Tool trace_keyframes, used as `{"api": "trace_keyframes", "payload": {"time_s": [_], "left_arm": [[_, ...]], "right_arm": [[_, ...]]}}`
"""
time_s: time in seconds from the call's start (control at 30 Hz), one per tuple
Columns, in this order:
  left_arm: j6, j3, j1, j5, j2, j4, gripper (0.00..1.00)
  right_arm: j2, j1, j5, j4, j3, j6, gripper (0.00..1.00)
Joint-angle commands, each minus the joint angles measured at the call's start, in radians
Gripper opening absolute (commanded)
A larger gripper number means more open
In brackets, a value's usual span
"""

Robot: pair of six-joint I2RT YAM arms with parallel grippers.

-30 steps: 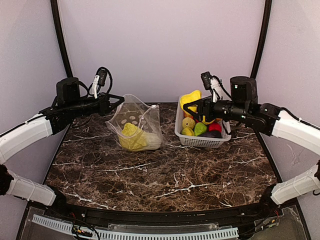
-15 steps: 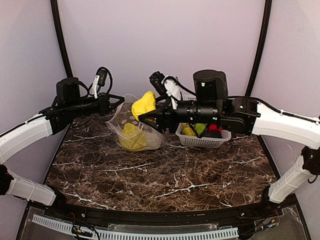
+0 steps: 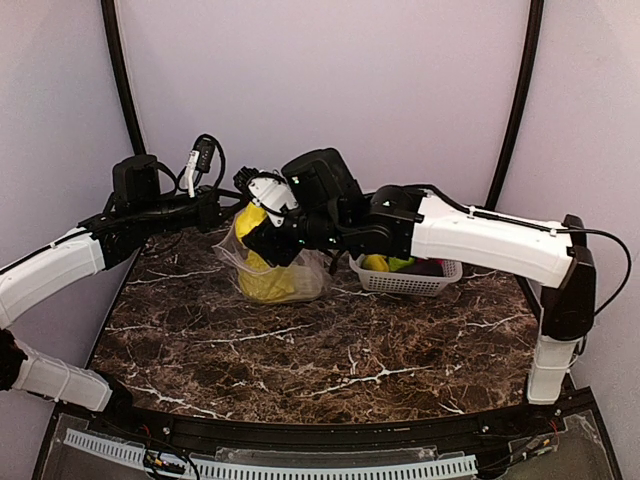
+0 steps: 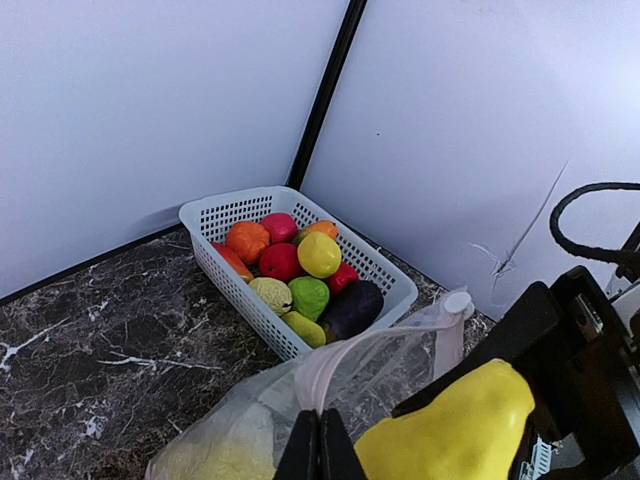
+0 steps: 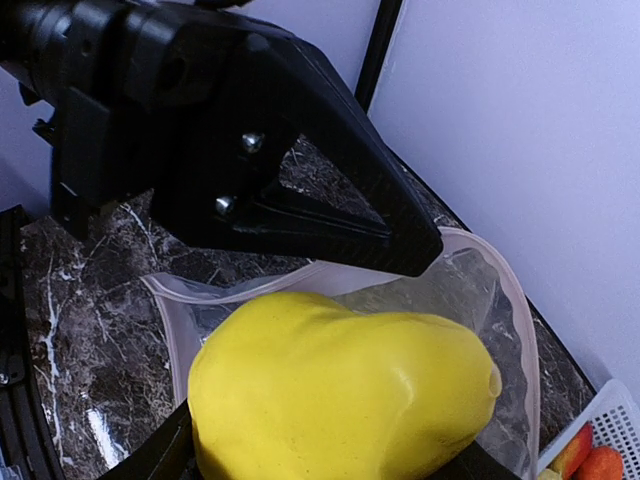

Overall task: Place the food in the zip-top bag and seal the zipper
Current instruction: Place the fake fruit in the zipper food storage bag.

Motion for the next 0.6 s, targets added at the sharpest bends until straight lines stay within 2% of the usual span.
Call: {"api": "trace_keyframes", "payload": {"time_s": [0.0,0.17,0.57], "left_arm": [[-0.002,-0.009,0.005,0.013,-0.035,0.028,0.01],[0.005,-0.010,0.005,0.008,-0.044,0.027,0.01],[-0.001,-0.009,0.005,0.018,-0.038,0.030,0.01]], "right_arm": [[0.058,0.010,0.148,-0.134,0.099,0.037,0.56],[0.086,0.008,0.218,-0.207,0.132,0.066,0.59],[0.101,0.008,0.254,-0.238,0.168,0.068,0.80]]}}
